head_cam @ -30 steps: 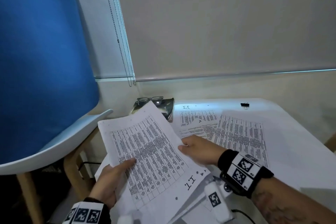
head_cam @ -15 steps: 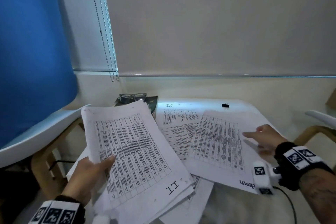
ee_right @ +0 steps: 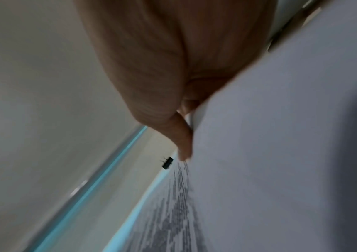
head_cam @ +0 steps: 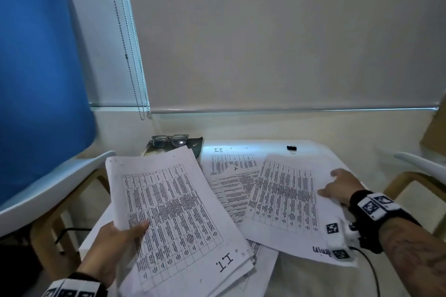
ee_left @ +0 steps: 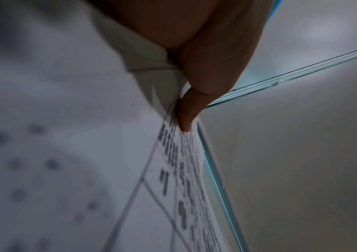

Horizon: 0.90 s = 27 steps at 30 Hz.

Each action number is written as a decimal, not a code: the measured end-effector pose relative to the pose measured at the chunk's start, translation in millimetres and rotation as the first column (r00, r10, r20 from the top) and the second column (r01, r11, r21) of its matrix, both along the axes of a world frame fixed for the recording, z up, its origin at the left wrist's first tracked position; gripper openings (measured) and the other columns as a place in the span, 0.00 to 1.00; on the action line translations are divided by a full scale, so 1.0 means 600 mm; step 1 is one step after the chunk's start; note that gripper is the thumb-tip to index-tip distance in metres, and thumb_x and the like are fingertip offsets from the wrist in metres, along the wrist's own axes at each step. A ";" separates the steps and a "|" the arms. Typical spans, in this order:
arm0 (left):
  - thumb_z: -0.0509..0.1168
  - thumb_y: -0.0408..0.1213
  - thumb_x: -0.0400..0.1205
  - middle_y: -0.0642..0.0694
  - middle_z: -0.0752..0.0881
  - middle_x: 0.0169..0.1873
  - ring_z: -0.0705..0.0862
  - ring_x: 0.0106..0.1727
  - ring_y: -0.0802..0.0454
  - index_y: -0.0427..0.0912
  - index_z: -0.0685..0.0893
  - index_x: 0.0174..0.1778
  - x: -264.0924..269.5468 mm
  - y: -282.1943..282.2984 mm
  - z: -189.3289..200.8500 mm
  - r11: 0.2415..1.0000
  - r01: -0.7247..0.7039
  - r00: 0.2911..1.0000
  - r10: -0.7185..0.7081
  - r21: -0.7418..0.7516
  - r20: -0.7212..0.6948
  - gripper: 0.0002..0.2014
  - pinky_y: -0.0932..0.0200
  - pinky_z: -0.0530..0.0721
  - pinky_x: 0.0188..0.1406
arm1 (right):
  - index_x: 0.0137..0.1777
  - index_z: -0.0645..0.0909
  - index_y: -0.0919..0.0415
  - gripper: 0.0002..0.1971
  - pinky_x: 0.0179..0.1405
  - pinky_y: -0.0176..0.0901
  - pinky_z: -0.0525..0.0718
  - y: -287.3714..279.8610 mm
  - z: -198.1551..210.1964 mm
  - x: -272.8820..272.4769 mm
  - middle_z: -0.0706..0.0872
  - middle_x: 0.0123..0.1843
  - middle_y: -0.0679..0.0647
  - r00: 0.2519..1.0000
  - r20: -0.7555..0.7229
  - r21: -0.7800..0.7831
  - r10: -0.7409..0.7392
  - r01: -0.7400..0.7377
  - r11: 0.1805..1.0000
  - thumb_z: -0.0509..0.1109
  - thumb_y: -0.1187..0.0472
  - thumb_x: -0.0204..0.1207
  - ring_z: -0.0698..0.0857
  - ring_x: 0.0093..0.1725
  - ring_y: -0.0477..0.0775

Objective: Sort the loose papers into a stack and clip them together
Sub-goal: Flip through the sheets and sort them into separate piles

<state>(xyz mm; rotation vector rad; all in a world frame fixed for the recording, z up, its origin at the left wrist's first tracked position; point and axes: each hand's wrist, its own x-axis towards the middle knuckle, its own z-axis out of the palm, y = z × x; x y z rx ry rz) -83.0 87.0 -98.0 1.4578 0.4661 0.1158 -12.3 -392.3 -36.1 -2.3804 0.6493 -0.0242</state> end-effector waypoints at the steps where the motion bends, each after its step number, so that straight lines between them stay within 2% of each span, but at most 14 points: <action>1: 0.74 0.22 0.76 0.27 0.91 0.48 0.90 0.48 0.31 0.27 0.85 0.55 -0.002 -0.003 0.004 1.000 0.003 1.000 -0.002 -0.006 0.008 0.12 0.45 0.87 0.50 | 0.80 0.68 0.65 0.40 0.69 0.50 0.77 -0.003 0.011 -0.004 0.78 0.76 0.67 0.996 0.089 0.041 0.011 -0.015 0.999 0.82 0.63 0.70 0.80 0.72 0.65; 3: 0.73 0.21 0.76 0.32 0.93 0.43 0.91 0.46 0.33 0.28 0.85 0.55 -0.005 -0.009 0.010 1.000 0.012 1.000 -0.012 -0.001 0.013 0.12 0.50 0.87 0.45 | 0.80 0.71 0.58 0.37 0.61 0.46 0.76 0.000 0.046 -0.015 0.84 0.68 0.68 0.955 0.287 0.058 0.080 -0.100 0.993 0.80 0.67 0.71 0.83 0.65 0.63; 4: 0.73 0.21 0.76 0.34 0.94 0.41 0.91 0.45 0.34 0.28 0.86 0.56 -0.006 -0.010 0.012 1.000 0.013 1.000 -0.013 -0.002 0.011 0.12 0.51 0.87 0.45 | 0.79 0.72 0.54 0.36 0.56 0.43 0.74 0.007 0.067 -0.021 0.88 0.58 0.67 0.922 0.366 0.041 0.129 -0.155 0.987 0.79 0.68 0.72 0.85 0.61 0.62; 6: 0.73 0.21 0.76 0.37 0.95 0.40 0.92 0.46 0.35 0.28 0.86 0.57 -0.008 -0.014 0.014 1.000 0.030 1.000 -0.030 -0.008 0.006 0.13 0.50 0.88 0.46 | 0.78 0.72 0.43 0.36 0.50 0.40 0.76 0.028 0.112 -0.034 0.88 0.42 0.56 0.844 0.484 0.006 0.233 -0.269 0.963 0.77 0.70 0.74 0.88 0.53 0.59; 8: 0.73 0.22 0.77 0.36 0.95 0.43 0.93 0.47 0.36 0.28 0.86 0.57 -0.008 -0.016 0.016 0.999 0.043 0.999 -0.043 -0.009 0.002 0.13 0.49 0.89 0.47 | 0.75 0.70 0.36 0.37 0.37 0.32 0.84 0.052 0.156 -0.046 0.92 0.38 0.47 0.758 0.588 0.037 0.284 -0.376 0.926 0.74 0.72 0.76 0.91 0.37 0.44; 9: 0.73 0.22 0.77 0.35 0.95 0.44 0.92 0.48 0.36 0.28 0.87 0.57 -0.009 -0.017 0.018 0.999 0.045 0.999 -0.045 -0.012 0.001 0.12 0.49 0.89 0.48 | 0.75 0.71 0.37 0.35 0.31 0.29 0.85 0.063 0.173 -0.050 0.94 0.35 0.46 0.721 0.634 0.083 0.279 -0.422 0.903 0.73 0.74 0.77 0.89 0.29 0.39; 10: 0.72 0.23 0.78 0.35 0.94 0.45 0.92 0.49 0.36 0.29 0.86 0.57 -0.009 -0.017 0.020 0.999 0.043 0.999 -0.043 -0.020 0.001 0.12 0.49 0.88 0.48 | 0.75 0.72 0.40 0.33 0.28 0.29 0.85 0.074 0.187 -0.053 0.93 0.33 0.43 0.691 0.673 0.133 0.264 -0.464 0.876 0.71 0.74 0.78 0.88 0.26 0.38; 14: 0.67 0.25 0.83 0.37 0.94 0.42 0.91 0.48 0.38 0.31 0.87 0.54 -0.016 -0.021 0.029 0.996 0.037 0.999 -0.037 -0.075 0.011 0.06 0.52 0.85 0.44 | 0.79 0.72 0.50 0.32 0.33 0.40 0.89 0.107 0.209 -0.041 0.95 0.37 0.49 0.653 0.726 0.277 0.216 -0.565 0.777 0.71 0.74 0.78 0.91 0.32 0.45; 17: 0.64 0.28 0.85 0.35 0.92 0.41 0.88 0.44 0.39 0.31 0.85 0.49 -0.022 -0.023 0.037 0.994 0.034 0.999 -0.035 -0.103 -0.013 0.05 0.52 0.83 0.41 | 0.77 0.75 0.48 0.30 0.30 0.34 0.86 0.123 0.213 -0.031 0.94 0.34 0.43 0.630 0.742 0.200 0.230 -0.535 0.821 0.72 0.72 0.78 0.89 0.29 0.41; 20: 0.64 0.29 0.86 0.32 0.91 0.45 0.88 0.46 0.36 0.30 0.85 0.51 -0.024 -0.020 0.041 0.994 0.051 0.998 -0.054 -0.098 -0.025 0.06 0.49 0.85 0.44 | 0.71 0.78 0.47 0.25 0.27 0.32 0.87 0.105 0.237 -0.028 0.92 0.29 0.37 0.570 0.809 0.179 0.144 -0.472 0.863 0.73 0.70 0.78 0.88 0.26 0.36; 21: 0.64 0.29 0.86 0.32 0.91 0.46 0.89 0.47 0.35 0.30 0.85 0.52 -0.023 -0.019 0.040 0.994 0.051 0.998 -0.054 -0.096 -0.027 0.06 0.49 0.86 0.45 | 0.69 0.79 0.44 0.24 0.30 0.35 0.89 0.093 0.245 -0.027 0.91 0.30 0.36 0.557 0.822 0.185 0.116 -0.455 0.871 0.74 0.69 0.78 0.89 0.27 0.36; 22: 0.64 0.28 0.85 0.32 0.91 0.47 0.89 0.47 0.36 0.30 0.85 0.53 -0.022 -0.018 0.038 0.994 0.047 0.998 -0.050 -0.096 -0.025 0.06 0.49 0.86 0.45 | 0.66 0.80 0.39 0.24 0.37 0.43 0.92 0.081 0.251 -0.026 0.92 0.31 0.36 0.548 0.831 0.186 0.095 -0.435 0.881 0.75 0.67 0.77 0.91 0.30 0.37; 24: 0.64 0.28 0.85 0.32 0.91 0.47 0.89 0.47 0.36 0.30 0.86 0.53 -0.020 -0.017 0.036 0.995 0.042 0.999 -0.045 -0.093 -0.024 0.07 0.50 0.86 0.45 | 0.57 0.81 0.31 0.24 0.50 0.61 0.91 0.059 0.253 -0.026 0.93 0.34 0.35 0.550 0.830 0.160 0.096 -0.399 0.903 0.75 0.65 0.76 0.93 0.34 0.39; 27: 0.65 0.28 0.85 0.30 0.91 0.48 0.90 0.48 0.35 0.28 0.85 0.55 -0.017 -0.016 0.031 0.995 0.037 0.999 -0.039 -0.093 -0.020 0.08 0.48 0.87 0.47 | 0.53 0.80 0.25 0.27 0.53 0.63 0.88 0.037 0.232 -0.030 0.92 0.33 0.33 0.597 0.792 0.119 0.126 -0.354 0.928 0.73 0.68 0.77 0.92 0.33 0.38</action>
